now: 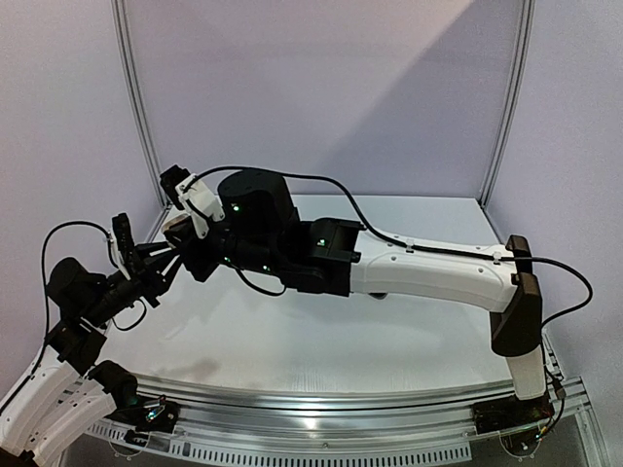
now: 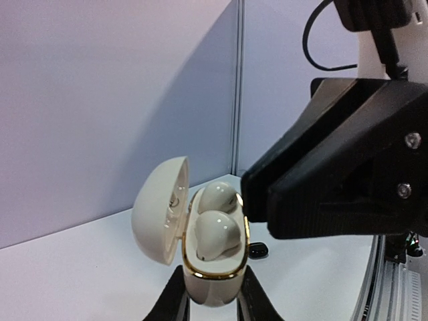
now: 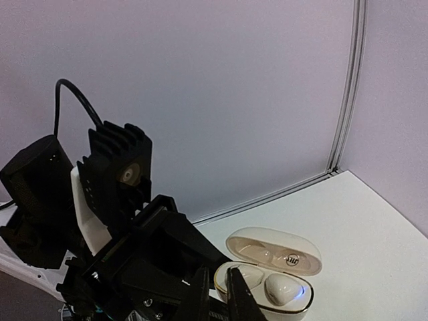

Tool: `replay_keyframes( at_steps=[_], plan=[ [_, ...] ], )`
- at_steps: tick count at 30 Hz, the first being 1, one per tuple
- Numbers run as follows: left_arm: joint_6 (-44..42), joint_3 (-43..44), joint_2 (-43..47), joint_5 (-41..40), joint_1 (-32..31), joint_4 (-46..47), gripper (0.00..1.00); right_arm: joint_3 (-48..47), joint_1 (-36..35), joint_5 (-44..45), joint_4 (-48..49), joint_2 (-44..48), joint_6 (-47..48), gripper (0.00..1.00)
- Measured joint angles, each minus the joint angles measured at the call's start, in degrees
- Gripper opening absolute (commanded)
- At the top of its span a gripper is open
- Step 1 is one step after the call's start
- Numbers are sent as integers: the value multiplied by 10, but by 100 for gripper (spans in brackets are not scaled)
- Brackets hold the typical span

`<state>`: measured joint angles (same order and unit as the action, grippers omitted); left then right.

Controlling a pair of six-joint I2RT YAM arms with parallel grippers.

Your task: Insert the wireless bluetooth earbuds into the charging case

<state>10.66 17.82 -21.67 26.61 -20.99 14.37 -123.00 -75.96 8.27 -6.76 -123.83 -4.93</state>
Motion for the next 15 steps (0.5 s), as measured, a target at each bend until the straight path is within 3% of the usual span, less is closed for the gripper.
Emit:
replay_keyframes(
  at_steps=[15],
  plan=[
    [-14, -4, 0, 22, 0, 5, 0, 25, 4, 5, 10, 20, -14, 14]
  ],
)
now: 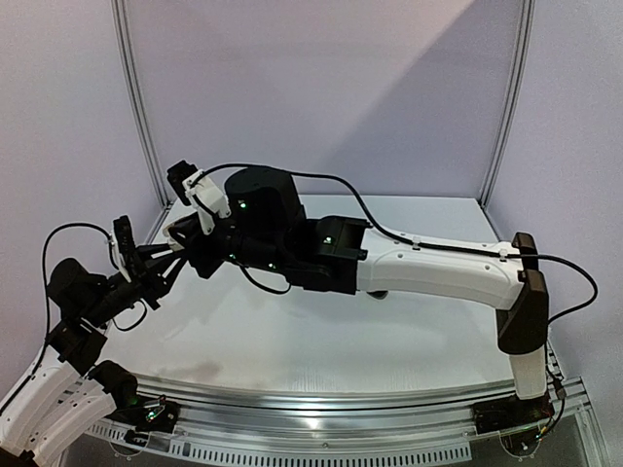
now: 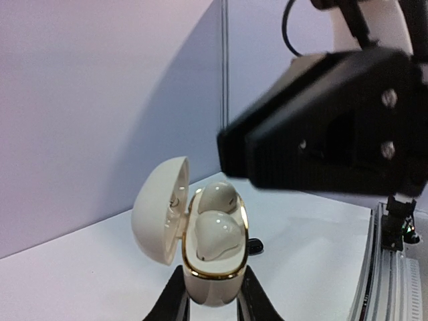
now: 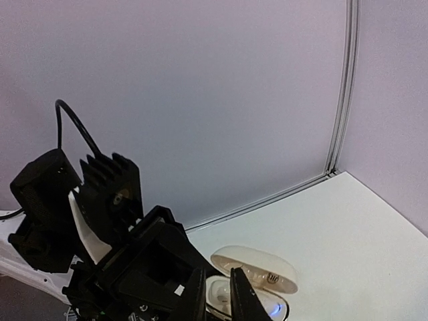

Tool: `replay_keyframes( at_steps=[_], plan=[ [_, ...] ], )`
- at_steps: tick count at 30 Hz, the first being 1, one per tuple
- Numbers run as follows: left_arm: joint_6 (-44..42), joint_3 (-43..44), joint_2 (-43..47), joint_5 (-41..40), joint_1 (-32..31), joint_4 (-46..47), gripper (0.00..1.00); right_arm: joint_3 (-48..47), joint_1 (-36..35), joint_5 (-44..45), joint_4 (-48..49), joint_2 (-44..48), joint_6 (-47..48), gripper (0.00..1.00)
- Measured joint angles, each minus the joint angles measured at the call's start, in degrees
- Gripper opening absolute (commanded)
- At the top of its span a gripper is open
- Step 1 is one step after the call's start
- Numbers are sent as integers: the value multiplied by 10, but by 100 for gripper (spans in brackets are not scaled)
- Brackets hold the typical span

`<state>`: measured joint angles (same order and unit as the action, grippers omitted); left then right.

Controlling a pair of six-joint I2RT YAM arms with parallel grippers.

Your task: Insert the wireless bluetooth earbuds into the charging case

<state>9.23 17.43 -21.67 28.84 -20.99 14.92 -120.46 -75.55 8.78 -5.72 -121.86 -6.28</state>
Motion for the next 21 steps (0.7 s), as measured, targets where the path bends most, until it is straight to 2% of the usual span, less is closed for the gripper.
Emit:
replay_keyframes(
  at_steps=[3, 6, 11, 17, 21],
  plan=[
    [-41, -2, -5, 32, 0, 1, 0, 9, 0, -9, 7, 20, 2, 16],
    [-124, 7, -13, 57, 0, -30, 0, 31, 0, -24, 20, 58, 1, 19],
    [-367, 54, -28, 64, 0, -140, 0, 92, 0, -31, 59, 144, -19, 20],
    [-702, 62, -34, -15, 0, -208, 0, 126, 0, 7, 61, 192, -45, 23],
    [-806, 62, -34, -50, 0, -207, 0, 133, 1, 34, 33, 192, -60, 25]
  ],
)
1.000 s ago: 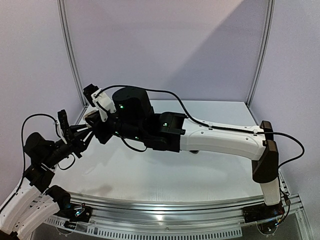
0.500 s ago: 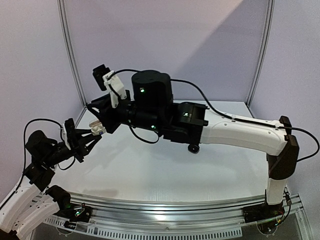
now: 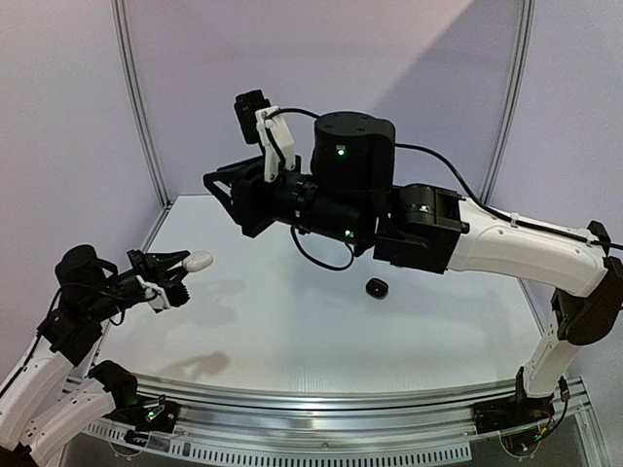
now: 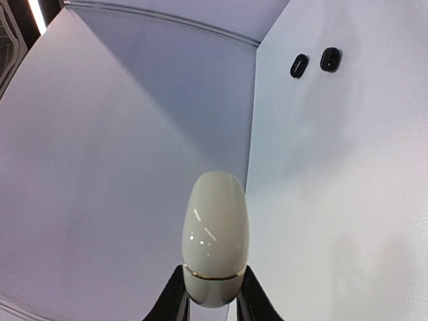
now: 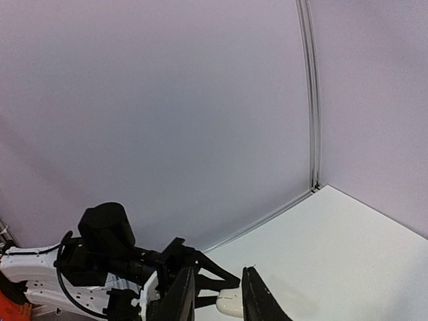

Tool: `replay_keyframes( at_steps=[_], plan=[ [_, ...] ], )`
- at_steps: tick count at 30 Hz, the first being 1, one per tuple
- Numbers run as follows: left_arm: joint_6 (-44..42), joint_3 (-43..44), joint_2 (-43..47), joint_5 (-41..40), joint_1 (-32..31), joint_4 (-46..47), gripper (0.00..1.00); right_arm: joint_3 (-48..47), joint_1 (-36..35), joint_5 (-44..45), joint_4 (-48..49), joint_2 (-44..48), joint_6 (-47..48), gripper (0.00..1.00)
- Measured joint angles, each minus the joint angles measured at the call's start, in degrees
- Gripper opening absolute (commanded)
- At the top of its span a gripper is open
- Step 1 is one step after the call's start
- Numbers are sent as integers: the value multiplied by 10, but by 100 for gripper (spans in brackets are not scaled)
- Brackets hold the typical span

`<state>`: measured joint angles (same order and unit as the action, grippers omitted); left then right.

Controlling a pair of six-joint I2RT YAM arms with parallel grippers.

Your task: Insert the wireless bluetooth earbuds into the charging case

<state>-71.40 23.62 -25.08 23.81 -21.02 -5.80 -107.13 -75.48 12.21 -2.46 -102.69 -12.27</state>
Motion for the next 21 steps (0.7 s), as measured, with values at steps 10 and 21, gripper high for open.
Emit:
replay_keyframes(
  at_steps=[10, 21],
  plan=[
    [298, 178, -132, 41, -1, -101, 0, 61, 30, 86, -118, 24, -107, 27],
    [726, 323, -523, 275, -1, -231, 0, 347, 138, 142, -226, 189, -319, 56]
  ],
)
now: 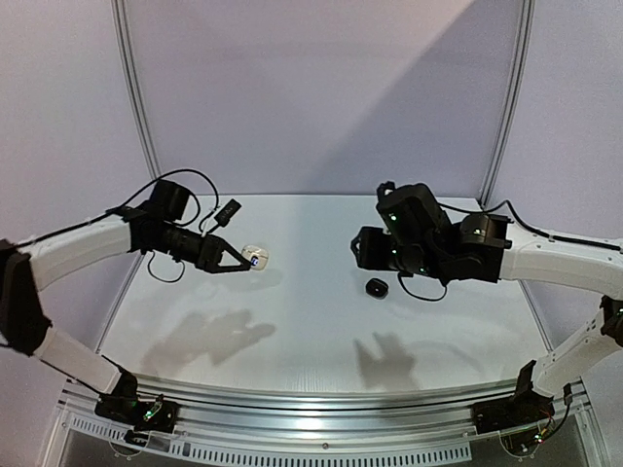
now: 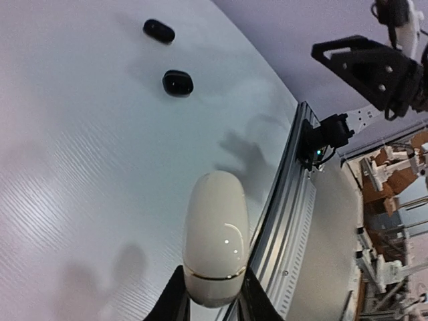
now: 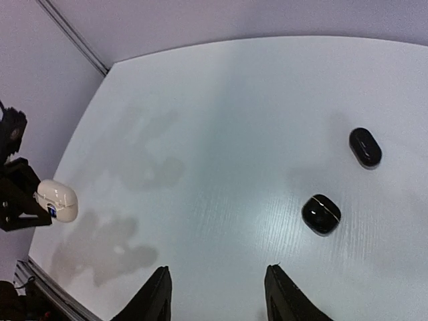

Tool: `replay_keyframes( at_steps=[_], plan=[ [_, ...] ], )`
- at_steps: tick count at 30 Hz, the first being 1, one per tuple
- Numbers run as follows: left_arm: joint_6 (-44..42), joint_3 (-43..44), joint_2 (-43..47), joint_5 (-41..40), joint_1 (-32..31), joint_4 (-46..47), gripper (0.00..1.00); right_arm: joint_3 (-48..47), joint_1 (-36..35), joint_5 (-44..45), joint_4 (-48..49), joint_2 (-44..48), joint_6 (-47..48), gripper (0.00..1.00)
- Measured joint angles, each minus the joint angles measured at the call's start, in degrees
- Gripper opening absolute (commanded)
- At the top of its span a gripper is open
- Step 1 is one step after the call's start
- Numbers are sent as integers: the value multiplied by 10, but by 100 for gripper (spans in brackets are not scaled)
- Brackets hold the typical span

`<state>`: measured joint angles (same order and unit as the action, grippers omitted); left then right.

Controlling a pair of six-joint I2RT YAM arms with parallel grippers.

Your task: Insert the wireless bluetooth earbuds into the charging case

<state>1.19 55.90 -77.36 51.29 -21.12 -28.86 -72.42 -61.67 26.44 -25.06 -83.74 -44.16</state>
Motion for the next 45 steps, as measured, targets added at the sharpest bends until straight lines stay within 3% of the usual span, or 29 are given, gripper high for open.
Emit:
replay_keyframes(
  at_steps=[3, 4, 18, 20, 25, 31, 33, 36, 37, 39, 45],
  plan=[
    [50, 65, -118, 24, 0, -24, 0, 54, 18, 3, -30, 34, -38, 92],
    [73, 87, -160, 37, 0, -26, 0, 67, 23, 4, -42, 40, -50, 98],
    [251, 144, -413, 105, 8, 60, 0, 132, 36, -1, -135, 57, -122, 99],
    [281, 142, -427, 95, 10, 93, 1, 132, 36, -4, -137, 57, -125, 99],
    [351, 115, -427, 63, 12, 195, 15, 131, 36, -8, -139, 52, -127, 99],
    [409, 78, -435, 37, 13, 280, 15, 113, 36, -9, -137, 35, -126, 99],
    [414, 79, -440, 37, 13, 296, 26, 104, 36, -10, -135, 31, -126, 99],
    [417, 78, -442, 35, 13, 306, 60, 89, 36, -11, -135, 27, -126, 99],
    [420, 77, -442, 34, 13, 308, 76, 85, 36, -12, -135, 26, -126, 99],
    [416, 76, -437, 47, 14, 318, 96, 80, 36, -14, -134, 23, -126, 99],
    [415, 63, -403, 35, 14, 312, 99, 76, 36, -17, -134, 19, -126, 99]
  ],
)
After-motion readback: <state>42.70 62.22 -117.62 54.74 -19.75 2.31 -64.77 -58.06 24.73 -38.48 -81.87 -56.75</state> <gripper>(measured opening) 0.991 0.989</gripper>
